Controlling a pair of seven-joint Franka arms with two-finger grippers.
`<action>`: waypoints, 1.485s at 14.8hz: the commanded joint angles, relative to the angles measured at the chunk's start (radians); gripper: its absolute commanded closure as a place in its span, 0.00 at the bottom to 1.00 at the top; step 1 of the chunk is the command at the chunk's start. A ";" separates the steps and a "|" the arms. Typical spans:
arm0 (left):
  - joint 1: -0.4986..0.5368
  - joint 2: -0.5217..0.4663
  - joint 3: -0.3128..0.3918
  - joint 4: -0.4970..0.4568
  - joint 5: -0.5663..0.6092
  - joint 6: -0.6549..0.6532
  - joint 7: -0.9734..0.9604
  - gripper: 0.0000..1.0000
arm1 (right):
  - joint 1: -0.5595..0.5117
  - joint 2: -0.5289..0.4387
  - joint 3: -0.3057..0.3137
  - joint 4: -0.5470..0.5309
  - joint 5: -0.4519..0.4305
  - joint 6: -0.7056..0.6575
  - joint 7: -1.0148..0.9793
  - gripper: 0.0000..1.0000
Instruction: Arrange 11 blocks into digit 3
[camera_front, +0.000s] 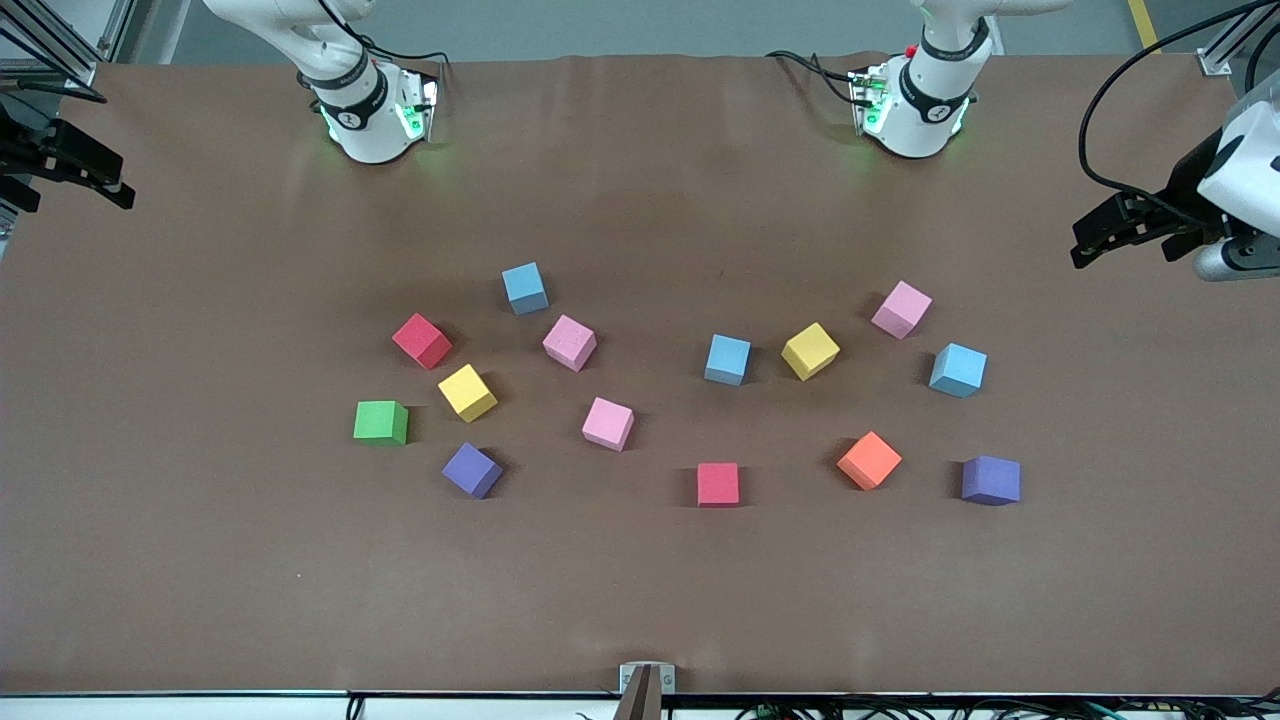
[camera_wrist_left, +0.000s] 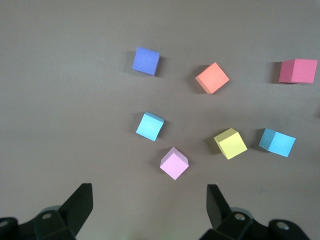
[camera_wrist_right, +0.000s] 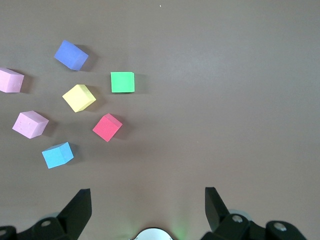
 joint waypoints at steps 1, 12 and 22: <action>0.000 -0.003 0.001 0.002 -0.012 0.005 0.017 0.00 | 0.002 -0.012 0.000 -0.013 -0.010 -0.001 -0.012 0.00; -0.086 0.187 -0.054 -0.075 -0.017 0.205 -0.061 0.00 | 0.002 -0.008 0.000 -0.001 -0.012 -0.015 -0.009 0.00; -0.405 0.463 -0.094 -0.136 -0.001 0.644 -0.477 0.01 | -0.027 0.154 -0.005 0.018 -0.062 0.046 -0.011 0.00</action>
